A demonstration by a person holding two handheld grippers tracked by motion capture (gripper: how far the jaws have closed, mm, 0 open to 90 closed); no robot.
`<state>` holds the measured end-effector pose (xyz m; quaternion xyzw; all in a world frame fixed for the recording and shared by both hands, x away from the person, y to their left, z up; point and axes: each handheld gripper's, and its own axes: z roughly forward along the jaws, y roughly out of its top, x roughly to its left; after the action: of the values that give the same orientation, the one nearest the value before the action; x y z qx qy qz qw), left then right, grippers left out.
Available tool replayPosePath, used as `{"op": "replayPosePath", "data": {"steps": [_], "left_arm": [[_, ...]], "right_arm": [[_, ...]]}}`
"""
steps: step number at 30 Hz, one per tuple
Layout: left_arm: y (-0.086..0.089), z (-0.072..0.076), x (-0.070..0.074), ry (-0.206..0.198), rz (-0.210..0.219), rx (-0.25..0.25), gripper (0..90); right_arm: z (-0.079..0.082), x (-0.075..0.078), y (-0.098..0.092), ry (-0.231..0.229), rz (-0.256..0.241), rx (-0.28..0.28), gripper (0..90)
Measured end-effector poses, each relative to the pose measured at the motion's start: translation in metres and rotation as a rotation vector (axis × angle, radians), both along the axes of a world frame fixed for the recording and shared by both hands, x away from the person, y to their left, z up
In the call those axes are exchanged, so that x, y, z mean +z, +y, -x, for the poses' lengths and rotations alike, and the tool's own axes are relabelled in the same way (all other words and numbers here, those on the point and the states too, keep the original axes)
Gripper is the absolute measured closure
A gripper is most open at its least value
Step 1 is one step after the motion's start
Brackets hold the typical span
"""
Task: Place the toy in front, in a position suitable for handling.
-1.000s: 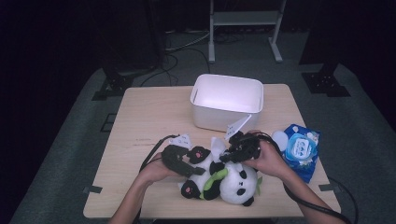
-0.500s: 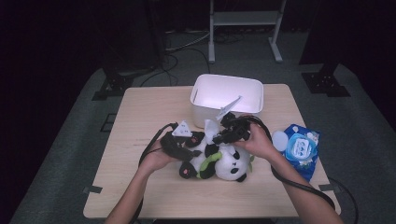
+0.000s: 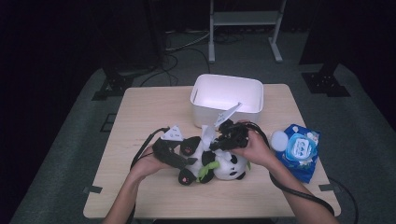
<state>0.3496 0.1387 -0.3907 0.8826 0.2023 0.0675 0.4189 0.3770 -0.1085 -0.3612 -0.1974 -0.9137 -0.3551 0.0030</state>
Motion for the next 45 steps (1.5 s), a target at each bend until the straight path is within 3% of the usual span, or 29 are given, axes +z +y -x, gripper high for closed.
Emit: {"op": "replayPosePath", "data": {"steps": [2,11,19,26,29,33,36,42,45], "left_arm": [[0.004,0.001,0.004,0.020,0.015,-0.020,16.3],[0.010,0.010,0.016,0.037,0.037,-0.077,16.4],[0.011,0.017,0.034,0.010,0.076,-0.116,16.4],[0.011,0.019,0.037,0.032,0.108,-0.151,16.4],[0.013,0.019,0.040,0.025,0.113,-0.144,16.4],[0.011,0.018,0.035,0.040,0.083,-0.135,16.4],[0.006,0.018,0.024,0.061,0.034,-0.130,17.0],[0.009,0.014,0.015,0.076,0.053,-0.108,17.4],[0.007,0.017,0.010,0.067,0.053,-0.102,17.8]], "right_arm": [[0.004,-0.001,0.000,0.012,-0.002,0.015,81.6],[0.015,-0.002,0.004,0.007,0.016,0.039,81.7],[0.025,-0.005,0.008,-0.002,0.037,0.063,82.1],[0.037,-0.007,0.010,-0.024,0.061,0.091,82.3],[0.040,-0.008,0.008,-0.018,0.055,0.105,82.3],[0.042,-0.008,0.008,-0.027,0.056,0.103,82.2],[0.041,-0.005,0.008,-0.032,0.058,0.102,82.1],[0.039,0.006,0.011,-0.057,0.052,0.099,81.6],[0.038,0.013,0.022,-0.065,0.024,0.101,81.5]]}}
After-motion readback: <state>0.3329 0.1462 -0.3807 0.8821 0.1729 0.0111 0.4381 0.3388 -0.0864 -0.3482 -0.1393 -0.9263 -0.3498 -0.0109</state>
